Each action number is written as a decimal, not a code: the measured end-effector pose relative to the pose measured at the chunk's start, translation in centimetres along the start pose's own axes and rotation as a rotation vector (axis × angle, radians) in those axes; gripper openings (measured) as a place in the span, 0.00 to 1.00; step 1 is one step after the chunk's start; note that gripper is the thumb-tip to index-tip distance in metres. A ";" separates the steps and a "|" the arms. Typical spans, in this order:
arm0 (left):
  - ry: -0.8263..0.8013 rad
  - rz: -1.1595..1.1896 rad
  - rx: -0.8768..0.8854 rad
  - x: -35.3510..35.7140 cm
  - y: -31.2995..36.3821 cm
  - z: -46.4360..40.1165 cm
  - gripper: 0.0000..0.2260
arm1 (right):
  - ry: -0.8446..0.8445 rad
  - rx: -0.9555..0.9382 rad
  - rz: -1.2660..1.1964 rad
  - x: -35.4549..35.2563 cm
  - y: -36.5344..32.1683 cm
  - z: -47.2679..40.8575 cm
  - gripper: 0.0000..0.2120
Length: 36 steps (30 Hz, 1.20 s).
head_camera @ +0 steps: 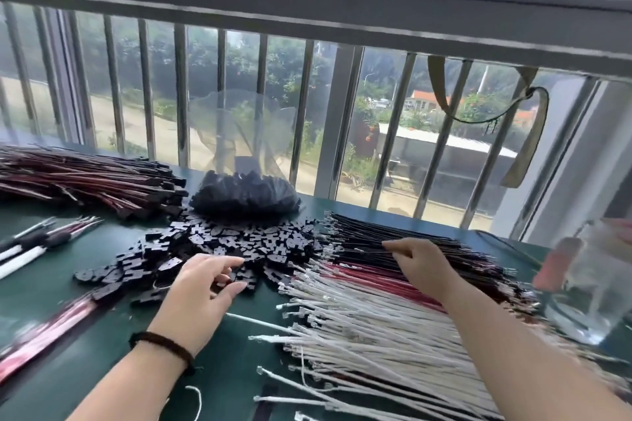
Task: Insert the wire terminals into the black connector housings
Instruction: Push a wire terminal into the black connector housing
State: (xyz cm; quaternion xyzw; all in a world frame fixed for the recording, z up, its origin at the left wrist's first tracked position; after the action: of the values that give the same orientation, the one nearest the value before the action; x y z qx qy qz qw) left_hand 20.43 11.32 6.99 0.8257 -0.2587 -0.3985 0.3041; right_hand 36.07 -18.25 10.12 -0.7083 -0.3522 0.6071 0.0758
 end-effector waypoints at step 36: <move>-0.373 0.551 -0.276 4.0 6.1 8.2 0.17 | 0.012 -0.269 0.135 1.0 -8.0 17.6 0.07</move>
State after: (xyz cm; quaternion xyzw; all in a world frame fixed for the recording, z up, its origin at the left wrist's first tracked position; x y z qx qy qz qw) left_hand 14.84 2.05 5.21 0.5893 -0.4661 -0.4766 0.4565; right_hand 16.71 -17.33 9.16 -0.7378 -0.3814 0.5538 -0.0589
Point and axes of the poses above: each hand's wrist, its own z-axis away from the middle knuckle, its own x-axis out of the palm, y = z × x, the point moved 4 cm from there along -z, towards the middle knuckle, and after that the axes turned 4 degrees about z, right-handed, at the moved point
